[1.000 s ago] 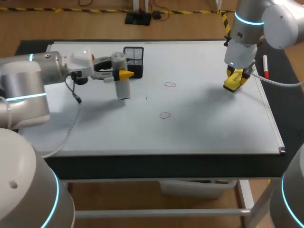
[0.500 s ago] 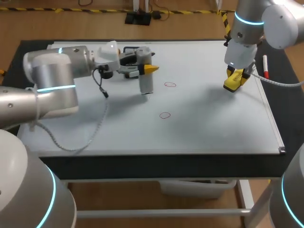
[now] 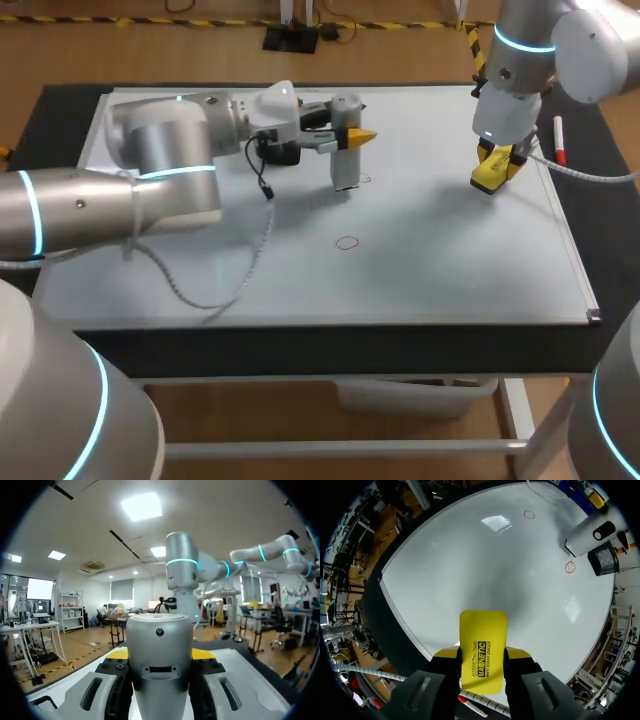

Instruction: Pick up the inspection probe, press it on each red-marked spot on the whiteboard one by one, put down the probe, pick up the eraser, and wipe off all the red marks.

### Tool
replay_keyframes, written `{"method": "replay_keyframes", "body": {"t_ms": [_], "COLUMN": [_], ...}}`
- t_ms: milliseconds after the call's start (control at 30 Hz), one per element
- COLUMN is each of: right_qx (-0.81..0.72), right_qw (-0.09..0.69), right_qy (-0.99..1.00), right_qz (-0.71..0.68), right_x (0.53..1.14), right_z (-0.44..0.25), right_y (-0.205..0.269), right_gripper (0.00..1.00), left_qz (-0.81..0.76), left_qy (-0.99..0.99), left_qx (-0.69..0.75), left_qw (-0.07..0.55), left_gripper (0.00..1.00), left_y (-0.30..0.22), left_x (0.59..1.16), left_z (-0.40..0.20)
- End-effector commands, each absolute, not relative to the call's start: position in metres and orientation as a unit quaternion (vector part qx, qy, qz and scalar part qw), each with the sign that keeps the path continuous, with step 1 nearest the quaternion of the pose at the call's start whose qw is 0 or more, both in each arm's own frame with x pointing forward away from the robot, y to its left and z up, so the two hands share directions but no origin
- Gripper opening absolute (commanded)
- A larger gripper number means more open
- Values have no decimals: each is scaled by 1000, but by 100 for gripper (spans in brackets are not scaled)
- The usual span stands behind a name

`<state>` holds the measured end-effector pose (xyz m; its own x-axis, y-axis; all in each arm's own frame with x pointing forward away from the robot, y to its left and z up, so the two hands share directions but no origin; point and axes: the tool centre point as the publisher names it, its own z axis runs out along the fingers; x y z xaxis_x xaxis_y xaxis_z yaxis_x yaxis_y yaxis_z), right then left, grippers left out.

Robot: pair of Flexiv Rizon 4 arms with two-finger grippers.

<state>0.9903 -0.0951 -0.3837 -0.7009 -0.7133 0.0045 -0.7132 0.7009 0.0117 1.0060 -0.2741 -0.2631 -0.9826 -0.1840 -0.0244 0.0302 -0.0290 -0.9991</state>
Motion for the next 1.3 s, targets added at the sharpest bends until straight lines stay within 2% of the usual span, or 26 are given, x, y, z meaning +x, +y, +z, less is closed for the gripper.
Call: {"method": "replay_keyframes", "body": {"t_ms": [33,1300], "right_qx": [388,388], "right_qw": [6,6], "right_qy": [-922,-922], "right_qz": [-3,-3], "right_x": [991,991], "right_z": [-383,-383], "right_y": [-96,-96], "right_gripper": [0,0], "left_qz": [-716,-697], "left_qy": [692,707], "left_qx": [-57,-74], "left_qw": [79,94], "left_gripper": [0,0], "left_y": [-294,-301], "left_x": [1016,1046], "left_z": [-265,-283]}}
